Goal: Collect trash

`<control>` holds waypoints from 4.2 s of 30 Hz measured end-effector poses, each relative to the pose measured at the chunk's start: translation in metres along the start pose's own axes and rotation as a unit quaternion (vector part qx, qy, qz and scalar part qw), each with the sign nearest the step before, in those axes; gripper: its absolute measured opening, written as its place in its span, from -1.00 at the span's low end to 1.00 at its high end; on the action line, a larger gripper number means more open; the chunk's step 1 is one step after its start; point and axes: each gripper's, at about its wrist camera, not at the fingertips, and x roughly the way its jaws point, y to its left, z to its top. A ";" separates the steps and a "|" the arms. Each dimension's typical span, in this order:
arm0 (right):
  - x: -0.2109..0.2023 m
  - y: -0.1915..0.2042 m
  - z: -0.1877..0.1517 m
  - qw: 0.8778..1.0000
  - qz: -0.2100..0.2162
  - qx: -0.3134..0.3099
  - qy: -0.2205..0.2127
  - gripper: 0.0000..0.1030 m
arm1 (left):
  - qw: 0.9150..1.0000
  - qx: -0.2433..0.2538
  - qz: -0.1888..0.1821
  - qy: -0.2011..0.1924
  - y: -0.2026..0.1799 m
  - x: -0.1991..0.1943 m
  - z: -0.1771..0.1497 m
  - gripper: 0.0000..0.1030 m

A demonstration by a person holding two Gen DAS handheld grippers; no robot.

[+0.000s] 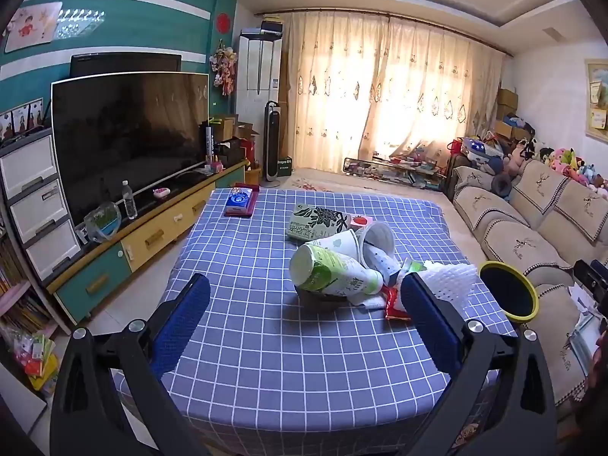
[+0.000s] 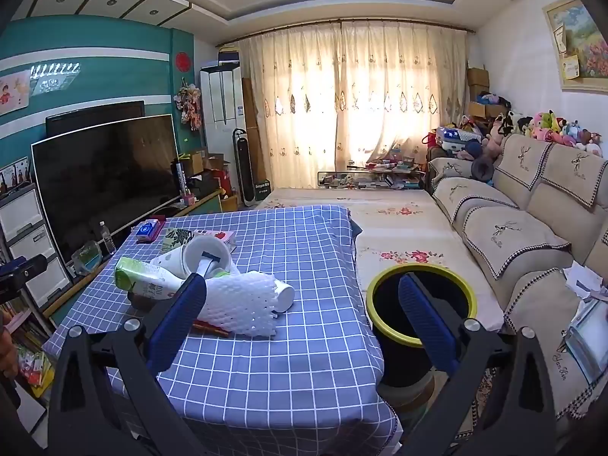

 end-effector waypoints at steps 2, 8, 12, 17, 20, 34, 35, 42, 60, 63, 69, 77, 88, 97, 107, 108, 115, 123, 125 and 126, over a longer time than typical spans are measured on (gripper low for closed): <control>0.001 0.000 0.000 1.000 0.000 -0.002 0.002 0.87 | 1.000 0.000 -0.001 -0.003 0.000 0.000 0.000 0.93; 0.004 0.005 -0.004 1.000 -0.001 -0.005 0.005 0.87 | 1.000 0.003 -0.001 -0.004 -0.002 -0.004 0.000 0.93; 0.009 0.006 -0.009 1.000 0.002 -0.003 0.006 0.87 | 1.000 0.005 -0.002 -0.002 -0.003 -0.004 -0.001 0.93; 0.007 0.002 -0.001 1.000 0.002 -0.001 0.013 0.87 | 1.000 0.007 -0.003 0.000 -0.006 -0.005 -0.006 0.93; 0.009 0.002 -0.002 1.000 0.001 0.000 0.014 0.87 | 1.000 0.006 -0.004 0.001 -0.005 -0.007 -0.007 0.93; 0.014 0.002 -0.002 1.000 0.003 0.003 0.023 0.87 | 1.000 0.006 -0.011 0.015 -0.004 0.005 -0.005 0.93; 0.014 0.002 -0.002 1.000 0.004 0.004 0.023 0.87 | 1.000 0.005 -0.010 0.015 -0.004 0.005 -0.005 0.93; 0.015 0.002 -0.002 1.000 0.003 0.006 0.024 0.87 | 1.000 0.006 -0.011 0.016 -0.005 0.006 -0.005 0.93; 0.016 0.000 -0.005 1.000 0.002 0.007 0.026 0.87 | 1.000 0.006 -0.015 0.025 -0.007 0.012 -0.008 0.93; 0.016 0.000 -0.005 1.000 0.002 0.007 0.026 0.87 | 1.000 0.006 -0.014 0.026 -0.007 0.014 -0.008 0.93; 0.016 0.000 -0.005 1.000 0.002 0.008 0.025 0.87 | 1.000 0.006 -0.014 0.026 -0.007 0.015 -0.008 0.93; 0.016 0.000 -0.005 1.000 0.002 0.008 0.027 0.87 | 0.999 0.006 -0.015 0.028 -0.007 0.016 -0.009 0.93; 0.017 0.000 -0.008 1.000 0.005 0.007 0.028 0.87 | 0.999 0.007 -0.014 0.031 -0.009 0.021 -0.012 0.93; 0.024 0.000 -0.010 0.999 0.005 0.006 0.032 0.87 | 0.999 0.006 -0.013 0.034 -0.009 0.023 -0.014 0.93; 0.092 -0.006 -0.014 0.995 0.044 0.001 0.084 0.87 | 0.999 0.006 -0.012 0.051 -0.007 0.038 -0.018 0.93; 0.098 -0.004 -0.015 0.995 0.047 -0.001 0.090 0.87 | 0.999 0.005 -0.012 0.053 -0.007 0.040 -0.019 0.93; 0.155 0.006 -0.018 0.987 0.099 0.006 0.125 0.87 | 0.998 0.014 -0.015 0.064 -0.011 0.060 -0.024 0.93; 0.205 0.024 -0.016 0.977 0.136 -0.013 0.163 0.87 | 0.997 0.021 -0.025 0.075 -0.018 0.087 -0.026 0.93; 0.214 0.029 -0.015 0.973 0.152 -0.019 0.172 0.87 | 0.996 0.019 -0.027 0.079 -0.018 0.092 -0.027 0.93; 0.217 0.031 -0.015 0.972 0.157 -0.023 0.176 0.87 | 0.996 0.019 -0.028 0.082 -0.018 0.094 -0.027 0.93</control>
